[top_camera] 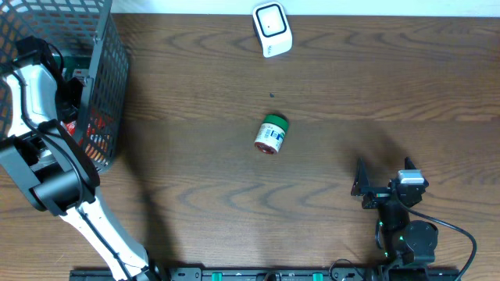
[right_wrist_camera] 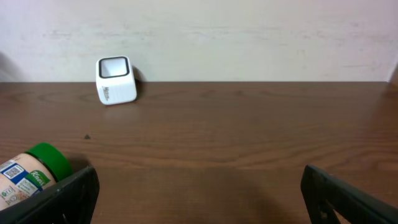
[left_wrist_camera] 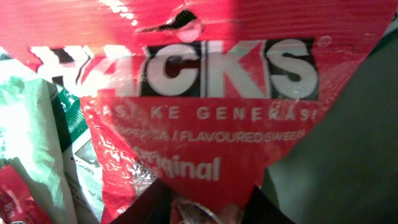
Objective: Scan the item barcode
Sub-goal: 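Move the left gripper back into the basket toward the red HACKS bag, then grasp the red HACKS bag with the left gripper and lift it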
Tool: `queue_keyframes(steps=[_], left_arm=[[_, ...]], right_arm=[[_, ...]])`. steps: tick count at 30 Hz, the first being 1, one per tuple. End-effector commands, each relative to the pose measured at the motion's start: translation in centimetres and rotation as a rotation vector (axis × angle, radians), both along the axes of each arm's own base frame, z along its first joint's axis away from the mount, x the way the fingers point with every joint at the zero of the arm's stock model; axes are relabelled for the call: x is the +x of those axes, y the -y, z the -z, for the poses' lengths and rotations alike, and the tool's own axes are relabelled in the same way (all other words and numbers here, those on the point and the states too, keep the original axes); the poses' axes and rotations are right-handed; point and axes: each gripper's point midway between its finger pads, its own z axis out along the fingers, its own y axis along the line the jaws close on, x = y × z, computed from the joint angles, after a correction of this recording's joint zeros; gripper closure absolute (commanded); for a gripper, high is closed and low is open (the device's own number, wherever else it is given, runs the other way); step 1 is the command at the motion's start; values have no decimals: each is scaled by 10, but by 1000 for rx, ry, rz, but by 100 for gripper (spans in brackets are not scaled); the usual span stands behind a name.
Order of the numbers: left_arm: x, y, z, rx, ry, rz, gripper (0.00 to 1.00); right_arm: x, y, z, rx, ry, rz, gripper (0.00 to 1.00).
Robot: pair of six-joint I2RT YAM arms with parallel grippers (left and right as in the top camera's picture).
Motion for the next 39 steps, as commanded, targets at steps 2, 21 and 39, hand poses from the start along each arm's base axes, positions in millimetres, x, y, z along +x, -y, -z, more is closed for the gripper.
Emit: queue_keyframes(steps=[2, 21, 39], left_arm=[[-4, -3, 1, 5, -12, -3, 81], [-4, -3, -210, 242, 450, -6, 92], [-59, 46, -337, 354, 723, 39, 93]], right_arm=[[0, 1, 0, -5, 0, 3, 1], [0, 1, 0, -5, 0, 3, 1], [0, 1, 0, -5, 0, 3, 1]])
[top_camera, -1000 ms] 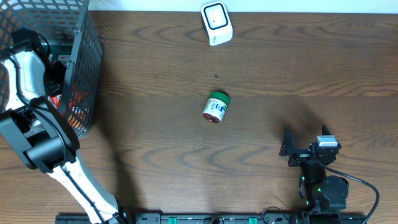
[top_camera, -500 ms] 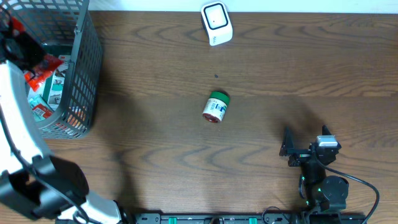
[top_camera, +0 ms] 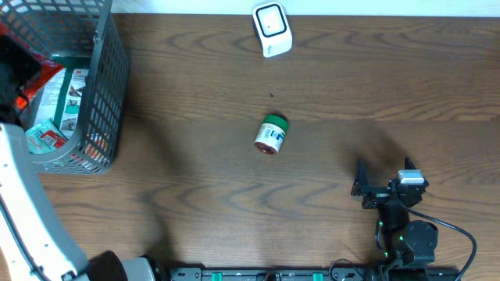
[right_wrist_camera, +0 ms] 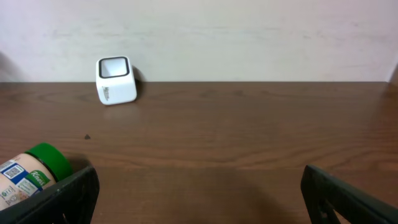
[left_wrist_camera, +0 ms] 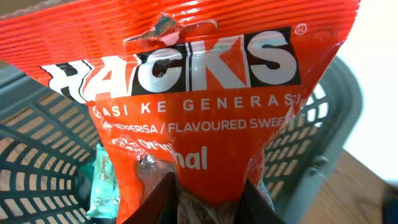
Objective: Scan the item barcode
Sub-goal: 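Grasp the red HACKS bag with the left gripper and lift it, then carry the HACKS bag toward the scanner with the left gripper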
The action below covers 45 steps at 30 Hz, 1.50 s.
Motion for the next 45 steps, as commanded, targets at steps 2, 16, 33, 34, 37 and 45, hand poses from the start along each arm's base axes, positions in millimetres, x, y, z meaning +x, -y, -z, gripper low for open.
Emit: queue_keyframes(steps=[2, 16, 33, 34, 37, 45], left_arm=[[-6, 25, -24, 23, 58, 66, 93], [4, 127, -48, -213, 206, 564, 92], [-19, 227, -37, -364, 131, 924, 93], [-20, 235, -37, -367, 125, 946, 93], [-25, 257, -36, -375, 111, 1009, 92], [-39, 304, -30, -361, 59, 1134, 93]], right_arm=[[0, 1, 0, -5, 0, 3, 1], [0, 1, 0, -5, 0, 3, 1], [0, 1, 0, -5, 0, 3, 1], [0, 1, 0, -5, 0, 3, 1], [0, 1, 0, -5, 0, 3, 1], [0, 1, 0, -5, 0, 3, 1]])
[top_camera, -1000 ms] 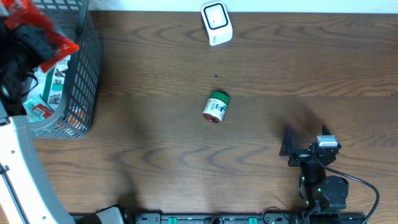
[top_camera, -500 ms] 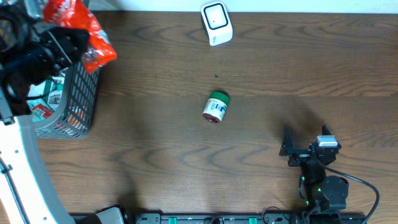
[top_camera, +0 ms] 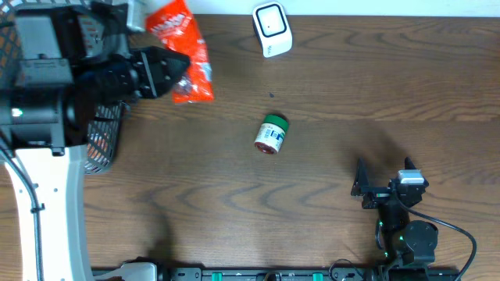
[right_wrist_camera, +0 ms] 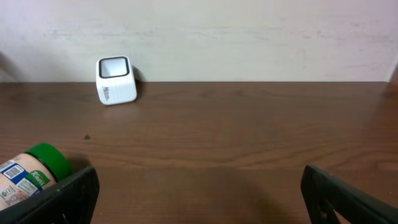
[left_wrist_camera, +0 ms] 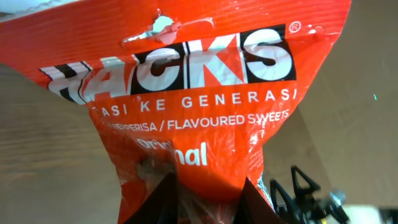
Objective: Scan the item barcode
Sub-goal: 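Carry the HACKS bag toward the scanner with the left gripper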
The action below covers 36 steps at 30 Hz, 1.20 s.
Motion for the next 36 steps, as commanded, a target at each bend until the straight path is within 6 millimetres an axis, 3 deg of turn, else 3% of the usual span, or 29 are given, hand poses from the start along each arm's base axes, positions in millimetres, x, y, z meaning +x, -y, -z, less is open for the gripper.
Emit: queue_keyframes(steps=[1, 9, 18, 26, 31, 36], left_arm=[[-9, 16, -1, 42, 22, 46, 93], [-23, 49, 26, 171, -24, 97, 93], [-36, 76, 92, 243, -182, 190, 92], [-25, 80, 163, 292, -349, 202, 93], [-15, 82, 197, 321, -433, 203, 92], [7, 56, 235, 478, -492, 55, 93]], right_arm=[[0, 1, 0, -5, 0, 3, 1], [0, 1, 0, -5, 0, 3, 1], [0, 1, 0, -5, 0, 3, 1], [0, 1, 0, -5, 0, 3, 1], [0, 1, 0, -5, 0, 3, 1], [0, 1, 0, -5, 0, 3, 1]])
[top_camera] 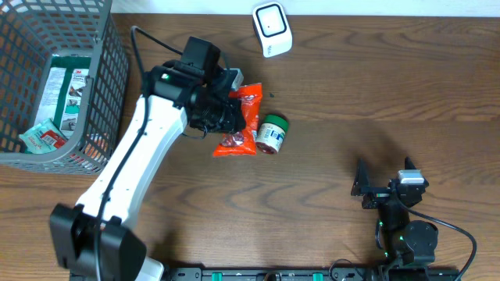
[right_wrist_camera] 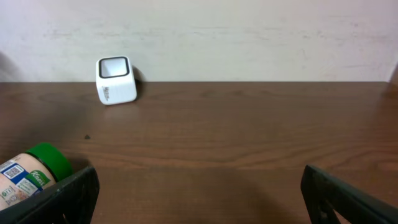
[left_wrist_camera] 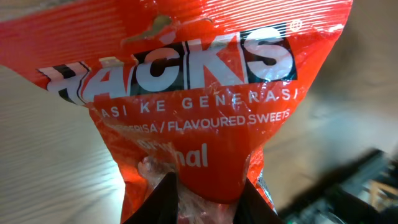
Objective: Scan the item barcode
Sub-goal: 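Carry the HACKS bag toward the scanner with the left gripper, then lower the HACKS bag beside the jar and open the left gripper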
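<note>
A red HACKS sweets bag hangs low over the table middle, right beside a green-capped jar. My left gripper is shut on the bag; in the left wrist view the bag fills the frame and my fingers pinch its lower end. The white barcode scanner stands at the table's far edge, also visible as the scanner in the right wrist view. My right gripper rests open near the front right, nothing between its fingers.
A grey wire basket with several packets stands at the far left. The jar lies on its side at the left of the right wrist view. A pale wall runs behind the table's far edge.
My left arm has brought the red bag from high near the basket's right side down to the table middle, next to the jar. The right arm has not moved.
My left gripper was shut on the red bag down inside the basket. Then it held the bag above the basket, then beyond the basket's right rim, high up. Now the bag hangs beside the jar at mid table. The right gripper stayed open and still throughout.
</note>
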Tool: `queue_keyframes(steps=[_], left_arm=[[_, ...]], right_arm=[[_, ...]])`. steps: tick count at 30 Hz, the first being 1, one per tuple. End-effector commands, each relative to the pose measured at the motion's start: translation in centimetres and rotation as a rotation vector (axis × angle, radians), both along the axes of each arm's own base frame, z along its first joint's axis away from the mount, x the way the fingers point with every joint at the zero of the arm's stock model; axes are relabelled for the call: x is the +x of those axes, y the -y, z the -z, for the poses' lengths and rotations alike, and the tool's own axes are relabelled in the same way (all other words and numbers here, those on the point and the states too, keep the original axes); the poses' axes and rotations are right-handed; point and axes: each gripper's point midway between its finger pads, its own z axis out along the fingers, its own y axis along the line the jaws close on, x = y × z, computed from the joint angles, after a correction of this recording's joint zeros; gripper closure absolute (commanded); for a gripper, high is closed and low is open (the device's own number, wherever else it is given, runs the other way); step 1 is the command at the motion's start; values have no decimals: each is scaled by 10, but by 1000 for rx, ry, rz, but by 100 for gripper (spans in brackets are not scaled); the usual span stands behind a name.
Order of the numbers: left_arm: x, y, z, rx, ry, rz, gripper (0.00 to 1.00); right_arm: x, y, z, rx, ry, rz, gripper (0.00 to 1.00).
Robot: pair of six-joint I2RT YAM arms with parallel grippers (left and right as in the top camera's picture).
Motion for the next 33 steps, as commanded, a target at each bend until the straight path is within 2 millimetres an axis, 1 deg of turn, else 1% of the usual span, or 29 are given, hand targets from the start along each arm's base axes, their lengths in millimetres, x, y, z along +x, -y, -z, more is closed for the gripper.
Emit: queue_keyframes(steps=[1, 4, 6, 10, 12, 16, 22, 26, 28, 30, 31, 32, 33], left_arm=[[15, -20, 21, 138, 6, -70, 92], [15, -17, 32, 143, -34, -77, 93], [15, -16, 36, 158, -33, -73, 93], [27, -28, 42, 284, 34, -105, 93], [33, -29, 44, 317, 60, -117, 93], [37, -25, 54, 337, 82, -113, 92], [37, -23, 84, 324, 77, -149, 92], [35, -24, 100, 323, 80, -149, 93], [35, -25, 103, 326, 84, -150, 93], [40, -29, 102, 348, 109, -163, 93], [43, -30, 101, 352, 123, -167, 92], [46, -29, 99, 350, 134, -171, 85], [47, -29, 98, 347, 139, -173, 74]], right_arm=[[0, 1, 0, -4, 0, 3, 1], [0, 1, 0, -4, 0, 3, 1], [0, 1, 0, -4, 0, 3, 1], [0, 1, 0, -4, 0, 3, 1], [0, 1, 0, -4, 0, 3, 1], [0, 1, 0, -4, 0, 3, 1], [0, 1, 0, -4, 0, 3, 1], [0, 1, 0, -4, 0, 3, 1], [0, 1, 0, -4, 0, 3, 1], [0, 1, 0, -4, 0, 3, 1], [0, 1, 0, -4, 0, 3, 1], [0, 1, 0, -4, 0, 3, 1], [0, 1, 0, -4, 0, 3, 1]])
